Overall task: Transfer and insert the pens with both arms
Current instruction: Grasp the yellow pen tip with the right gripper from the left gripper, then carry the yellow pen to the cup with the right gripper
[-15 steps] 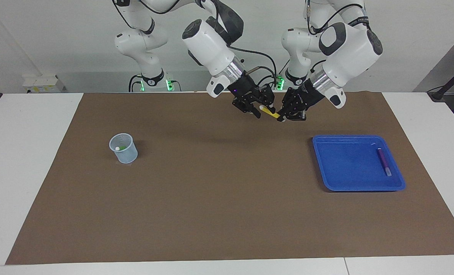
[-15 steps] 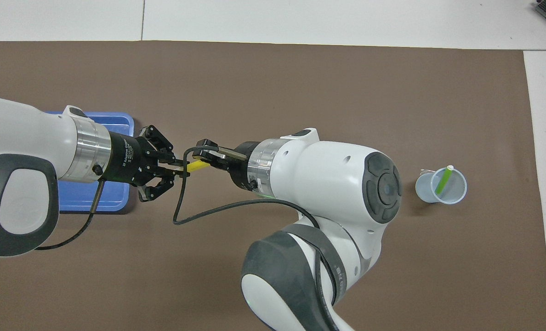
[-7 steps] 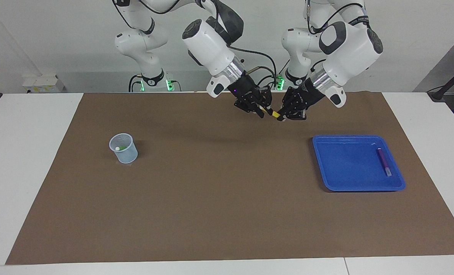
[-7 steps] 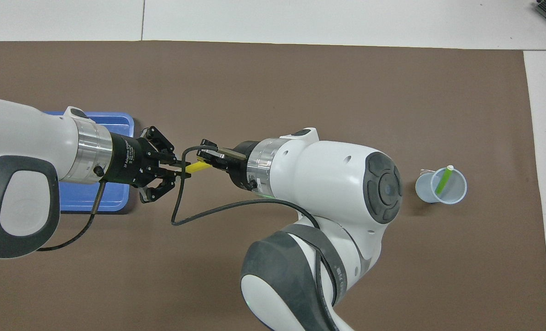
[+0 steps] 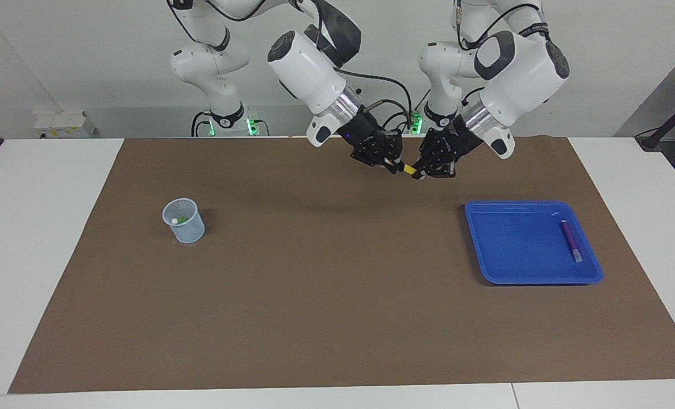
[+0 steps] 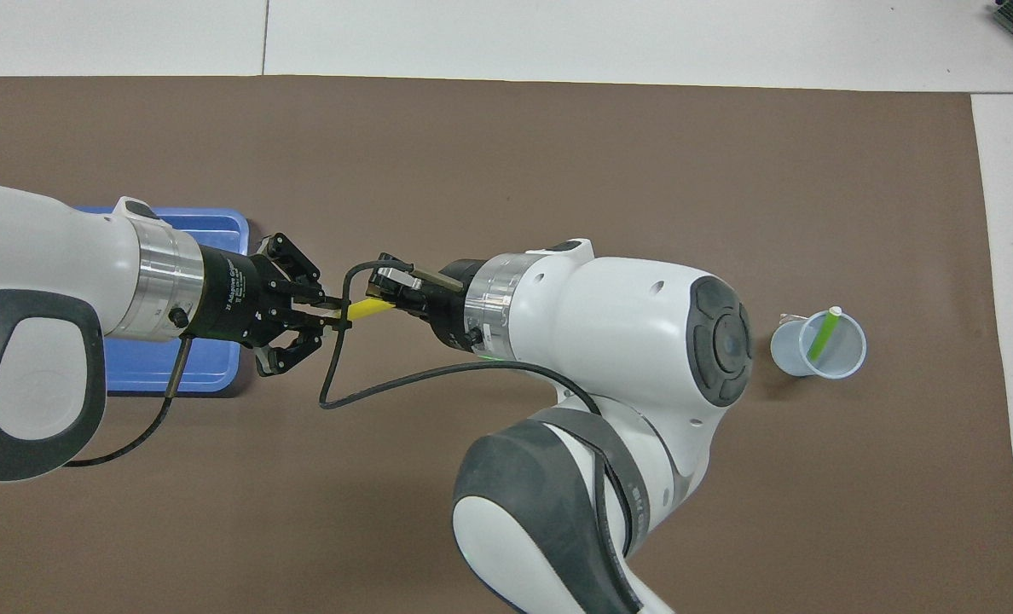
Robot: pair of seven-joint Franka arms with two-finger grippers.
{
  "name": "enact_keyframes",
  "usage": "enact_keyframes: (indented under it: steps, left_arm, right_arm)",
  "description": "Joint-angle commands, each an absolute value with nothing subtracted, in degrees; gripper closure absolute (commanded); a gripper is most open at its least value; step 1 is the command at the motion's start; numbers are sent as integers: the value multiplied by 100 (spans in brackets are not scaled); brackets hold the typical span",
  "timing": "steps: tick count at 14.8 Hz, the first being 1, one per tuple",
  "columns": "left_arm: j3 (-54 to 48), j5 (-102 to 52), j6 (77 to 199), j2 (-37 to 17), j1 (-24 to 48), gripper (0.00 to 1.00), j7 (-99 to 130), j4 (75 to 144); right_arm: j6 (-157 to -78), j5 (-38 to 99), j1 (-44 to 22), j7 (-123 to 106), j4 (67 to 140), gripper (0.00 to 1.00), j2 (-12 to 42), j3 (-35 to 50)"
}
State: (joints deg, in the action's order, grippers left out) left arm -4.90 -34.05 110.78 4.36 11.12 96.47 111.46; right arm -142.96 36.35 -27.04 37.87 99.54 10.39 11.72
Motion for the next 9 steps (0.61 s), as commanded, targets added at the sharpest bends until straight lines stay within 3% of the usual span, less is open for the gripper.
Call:
enact_keyframes:
  steps: [1,6,9]
  left_arm:
    - [-422,-3489,11311,659,1292,0,9650,11408]
    - [-422,-3472,11339,738,1327,0,9257,11470]
    - [-413,-3454,11224,913,1266,0,7793,11750]
  right_arm:
    - [-14265,3823,-2637,3710,9958,100,1020,1195]
    - [-13546,3718,-2339,2762,9967,100,976,1169]
    - [-12686,3298,-1900,1954,9958,100,906,1151]
